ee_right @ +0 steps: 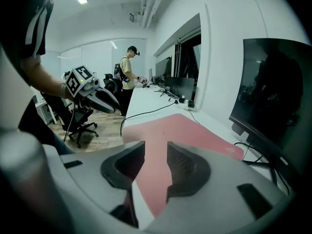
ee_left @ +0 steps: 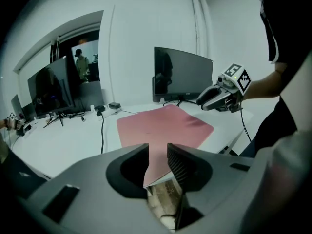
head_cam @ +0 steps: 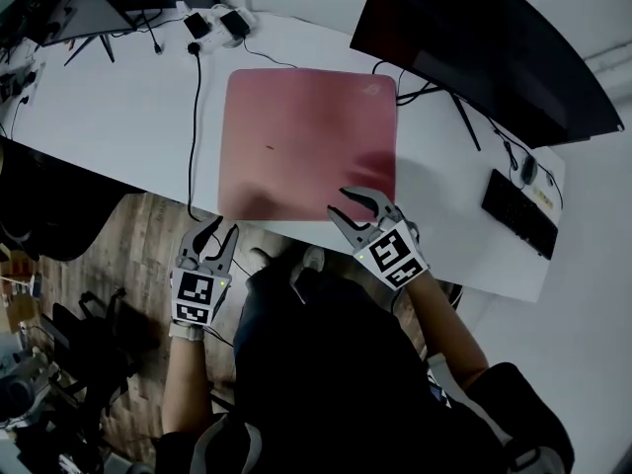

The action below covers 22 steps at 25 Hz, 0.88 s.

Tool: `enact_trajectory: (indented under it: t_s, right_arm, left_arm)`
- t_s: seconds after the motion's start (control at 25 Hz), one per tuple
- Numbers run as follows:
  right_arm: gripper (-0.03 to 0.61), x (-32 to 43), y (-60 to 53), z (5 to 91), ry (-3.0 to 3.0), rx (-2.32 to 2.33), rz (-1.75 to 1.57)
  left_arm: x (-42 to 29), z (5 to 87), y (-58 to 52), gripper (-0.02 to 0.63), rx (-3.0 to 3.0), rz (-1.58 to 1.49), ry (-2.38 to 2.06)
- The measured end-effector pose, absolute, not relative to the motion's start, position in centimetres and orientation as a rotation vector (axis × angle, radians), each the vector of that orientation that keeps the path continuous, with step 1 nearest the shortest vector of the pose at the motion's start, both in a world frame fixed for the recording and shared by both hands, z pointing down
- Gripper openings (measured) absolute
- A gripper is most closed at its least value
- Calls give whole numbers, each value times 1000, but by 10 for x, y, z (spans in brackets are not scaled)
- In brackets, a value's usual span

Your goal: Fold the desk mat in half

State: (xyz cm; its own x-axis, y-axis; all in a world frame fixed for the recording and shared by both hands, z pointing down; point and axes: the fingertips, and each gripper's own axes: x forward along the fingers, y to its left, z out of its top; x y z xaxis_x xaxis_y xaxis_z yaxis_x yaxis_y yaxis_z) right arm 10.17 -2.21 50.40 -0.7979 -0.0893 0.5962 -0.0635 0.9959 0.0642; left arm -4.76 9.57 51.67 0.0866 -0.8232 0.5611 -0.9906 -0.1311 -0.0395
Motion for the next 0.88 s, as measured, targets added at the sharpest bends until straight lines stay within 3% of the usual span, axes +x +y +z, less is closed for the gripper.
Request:
enact_trajectory:
  t_s: [0.88]
  right_arm:
    - [147,129,-55,549,-2300,531,216]
  left_arm:
    - [-72,644,85,294,2342,1316,-905]
